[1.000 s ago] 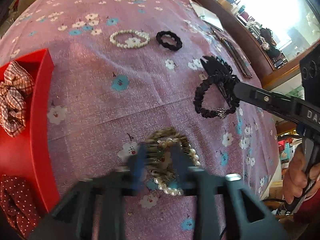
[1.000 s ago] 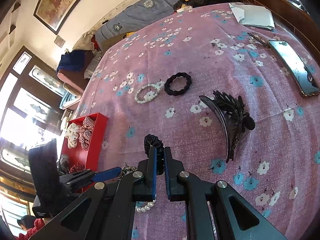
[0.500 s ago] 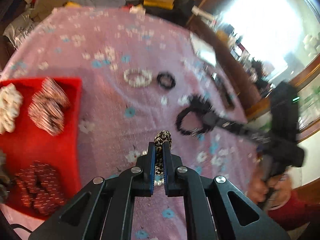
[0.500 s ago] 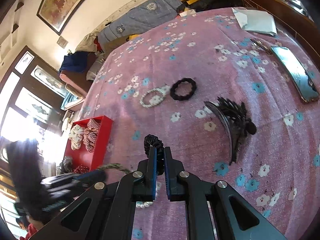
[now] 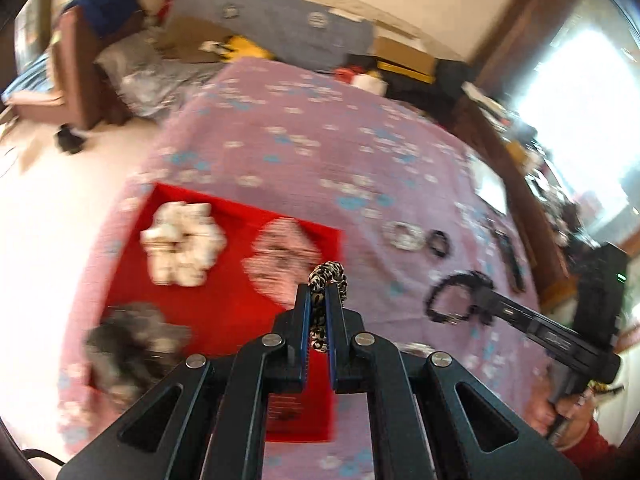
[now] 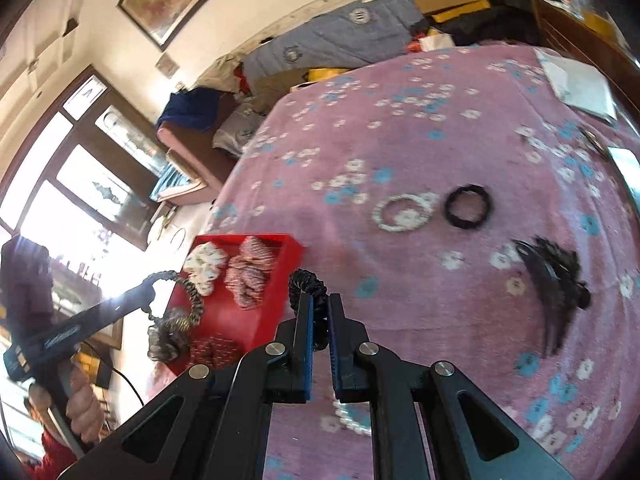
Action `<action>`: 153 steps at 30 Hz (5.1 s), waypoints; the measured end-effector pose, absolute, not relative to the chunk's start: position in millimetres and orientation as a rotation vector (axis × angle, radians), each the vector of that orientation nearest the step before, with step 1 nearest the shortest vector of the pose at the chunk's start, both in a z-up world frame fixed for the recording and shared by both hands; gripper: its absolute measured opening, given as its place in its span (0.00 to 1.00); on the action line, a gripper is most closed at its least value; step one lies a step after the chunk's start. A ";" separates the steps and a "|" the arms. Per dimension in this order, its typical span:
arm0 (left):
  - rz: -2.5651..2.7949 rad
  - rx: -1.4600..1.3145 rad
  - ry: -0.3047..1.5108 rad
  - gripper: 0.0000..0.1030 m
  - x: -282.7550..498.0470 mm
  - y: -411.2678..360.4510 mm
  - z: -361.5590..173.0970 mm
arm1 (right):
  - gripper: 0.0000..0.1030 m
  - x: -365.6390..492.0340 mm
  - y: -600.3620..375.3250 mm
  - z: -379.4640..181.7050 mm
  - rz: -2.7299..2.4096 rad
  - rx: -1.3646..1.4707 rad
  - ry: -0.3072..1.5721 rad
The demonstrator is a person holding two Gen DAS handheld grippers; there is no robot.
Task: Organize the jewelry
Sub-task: 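Drop the leopard bracelet into the red tray with left tool while right tool carries hair tie over, then grasp the pearl bracelet with green bead with left tool while right tool grasps black claw clip, then carry the pearl bracelet into the red tray with left tool while right tool drops the claw clip there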
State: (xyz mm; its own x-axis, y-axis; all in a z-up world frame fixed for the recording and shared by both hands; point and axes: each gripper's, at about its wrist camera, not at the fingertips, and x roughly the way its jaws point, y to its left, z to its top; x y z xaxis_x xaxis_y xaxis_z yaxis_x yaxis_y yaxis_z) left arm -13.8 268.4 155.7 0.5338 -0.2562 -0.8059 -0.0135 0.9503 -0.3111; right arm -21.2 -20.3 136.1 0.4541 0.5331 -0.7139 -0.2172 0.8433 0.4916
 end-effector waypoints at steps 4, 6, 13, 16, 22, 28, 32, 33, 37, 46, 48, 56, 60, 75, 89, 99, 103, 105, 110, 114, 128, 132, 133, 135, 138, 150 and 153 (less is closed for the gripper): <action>-0.066 -0.300 1.033 0.06 -5.9 303.4 141.3 | 0.08 -14.7 18.2 137.4 0.546 0.334 1.017; -0.014 -0.281 1.053 0.06 -1.3 317.3 130.0 | 0.08 -12.0 37.1 135.3 0.578 0.327 1.033; 0.061 -0.259 1.105 0.06 14.8 350.4 98.1 | 0.08 1.6 104.4 114.3 0.667 0.275 1.103; 0.080 -0.255 1.139 0.06 21.9 360.1 82.9 | 0.08 7.7 132.3 99.5 0.685 0.249 1.140; 0.135 -0.222 1.182 0.06 31.3 372.2 61.9 | 0.08 17.3 172.0 71.3 0.686 0.189 1.198; 0.144 -0.207 1.171 0.09 28.6 373.8 64.3 | 0.11 27.1 194.5 54.7 0.672 0.164 1.231; 0.158 -0.184 1.157 0.30 21.9 373.8 73.0 | 0.15 31.8 196.3 51.5 0.662 0.168 1.246; 0.162 -0.181 1.145 0.33 19.3 374.1 77.1 | 0.23 32.7 193.9 51.9 0.657 0.174 1.246; 0.158 -0.202 1.094 0.36 12.6 375.6 94.0 | 0.31 38.8 181.0 53.6 0.623 0.180 1.236; 0.149 -0.188 1.060 0.36 21.0 355.1 107.1 | 0.30 76.6 171.9 45.4 0.519 0.092 1.205; 0.167 -0.130 1.051 0.36 17.8 344.6 111.6 | 0.30 81.3 168.7 49.9 0.519 0.110 1.200; 0.203 0.008 1.032 0.37 1.0 306.9 124.2 | 0.40 53.3 135.6 86.4 0.562 0.188 1.142; 0.194 0.034 1.032 0.37 -5.4 287.6 127.4 | 0.41 30.0 103.7 101.3 0.550 0.221 1.111; 0.147 0.103 1.015 0.40 -25.4 188.8 138.1 | 0.45 -25.5 -35.9 106.2 0.425 0.327 1.085; 0.045 0.045 1.102 0.41 -42.6 116.5 98.7 | 0.48 -62.4 -147.5 98.3 0.310 0.332 1.078; -0.065 -0.022 1.222 0.41 -43.1 82.4 39.1 | 0.48 -62.0 -176.8 84.8 0.288 0.336 1.092; -0.071 -0.057 1.234 0.41 -39.0 81.0 28.4 | 0.48 -49.8 -178.4 90.2 0.292 0.323 1.073; -0.068 -0.055 1.234 0.41 -36.0 79.5 25.3 | 0.48 -41.9 -180.8 92.4 0.280 0.320 1.065; -0.069 -0.017 1.212 0.41 -32.7 74.5 25.3 | 0.48 -28.3 -191.7 85.6 0.210 0.306 1.075; -0.060 0.034 1.193 0.41 -34.4 67.8 23.8 | 0.48 -17.5 -195.2 72.6 0.181 0.313 1.097; -0.112 -0.006 1.166 0.08 -40.5 64.8 35.2 | 0.37 8.9 -189.1 49.7 0.166 0.355 1.129; -0.132 -0.053 1.141 0.08 -43.1 71.2 53.4 | 0.36 4.8 -190.9 58.1 0.163 0.369 1.104; -0.137 -0.062 1.132 0.08 -44.0 72.8 59.0 | 0.36 3.1 -192.5 61.9 0.162 0.381 1.095; -0.142 -0.077 1.113 0.08 -47.0 76.4 70.4 | 0.36 1.4 -195.1 68.4 0.167 0.403 1.081; -0.149 -0.098 1.080 0.08 -52.6 84.0 89.8 | 0.36 -2.3 -196.3 80.6 0.176 0.422 1.057; -0.062 -0.186 0.963 0.09 -61.8 162.4 155.1 | 0.36 -14.2 -141.4 121.9 0.314 0.398 0.998; -0.015 -0.176 0.956 0.09 -54.7 188.0 160.9 | 0.36 -15.2 -116.2 128.4 0.368 0.390 0.992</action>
State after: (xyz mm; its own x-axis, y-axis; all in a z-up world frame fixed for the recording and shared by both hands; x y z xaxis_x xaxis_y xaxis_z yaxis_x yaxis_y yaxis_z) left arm -54.7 188.0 160.9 0.5776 -0.0903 -0.8113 -0.0652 0.9856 -0.1561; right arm -15.2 -116.2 128.4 0.4974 0.4682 -0.7303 -0.1210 0.8711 0.4761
